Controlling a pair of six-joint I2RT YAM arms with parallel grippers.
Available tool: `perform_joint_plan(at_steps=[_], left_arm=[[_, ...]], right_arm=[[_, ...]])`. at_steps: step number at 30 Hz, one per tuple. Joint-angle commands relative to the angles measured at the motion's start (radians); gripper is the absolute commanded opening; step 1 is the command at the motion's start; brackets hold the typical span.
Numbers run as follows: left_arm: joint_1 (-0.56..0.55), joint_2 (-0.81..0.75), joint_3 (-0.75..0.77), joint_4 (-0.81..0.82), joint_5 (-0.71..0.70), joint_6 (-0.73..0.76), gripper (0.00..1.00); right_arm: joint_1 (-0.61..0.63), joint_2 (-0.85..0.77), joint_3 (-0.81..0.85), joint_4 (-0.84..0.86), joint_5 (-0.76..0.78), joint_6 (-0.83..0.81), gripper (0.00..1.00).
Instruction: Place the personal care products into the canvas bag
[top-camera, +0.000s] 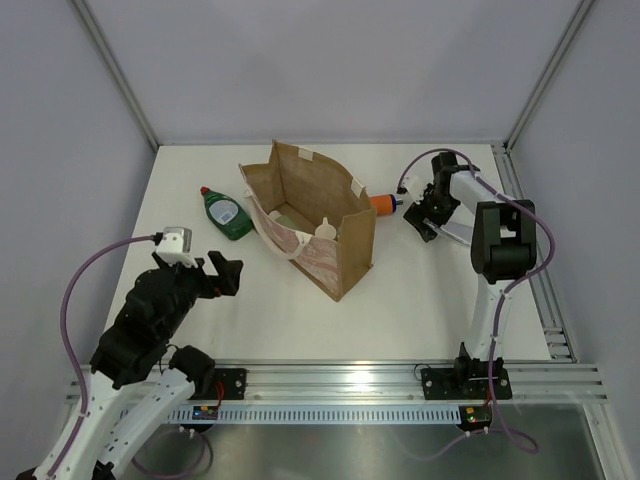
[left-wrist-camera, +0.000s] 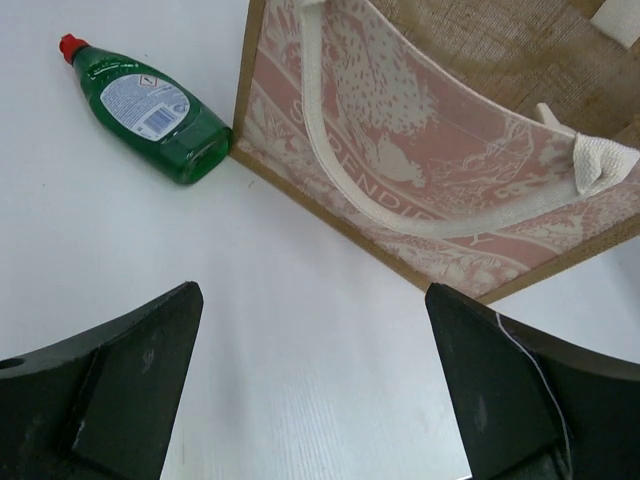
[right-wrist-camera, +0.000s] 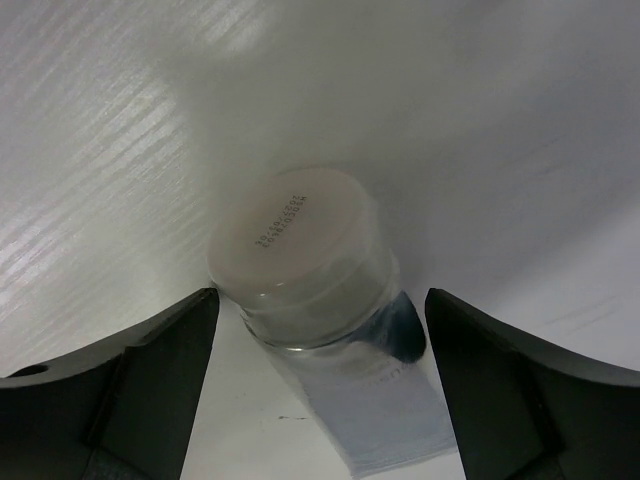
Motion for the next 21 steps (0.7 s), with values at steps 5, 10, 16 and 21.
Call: perform_joint_plan(at_steps=[5, 10, 16, 21], left_arm=[[0.003, -0.041, -0.003, -0.006, 0.017, -0.082, 0.99], [0.003, -0.067, -0.021, -0.013, 0.035, -0.129, 0.99], [0.003, -0.075, -0.079, 0.007, 0.068, -0.203, 0.99], [0.003, -0.044, -0.11, -0.003, 0.083, -0.257, 0.99]], right_arm=[[0.002, 0.073, 0.089, -0.103, 0.068, 0.017, 0.84], [0.001, 0.052, 0.088, -0.132, 0.03, 0.071, 0.52], [-0.024, -0.114, 0.05, -0.189, -0.136, 0.186, 0.29], [-0.024, -0.29, 0.011, -0.252, -0.309, 0.226, 0.24]])
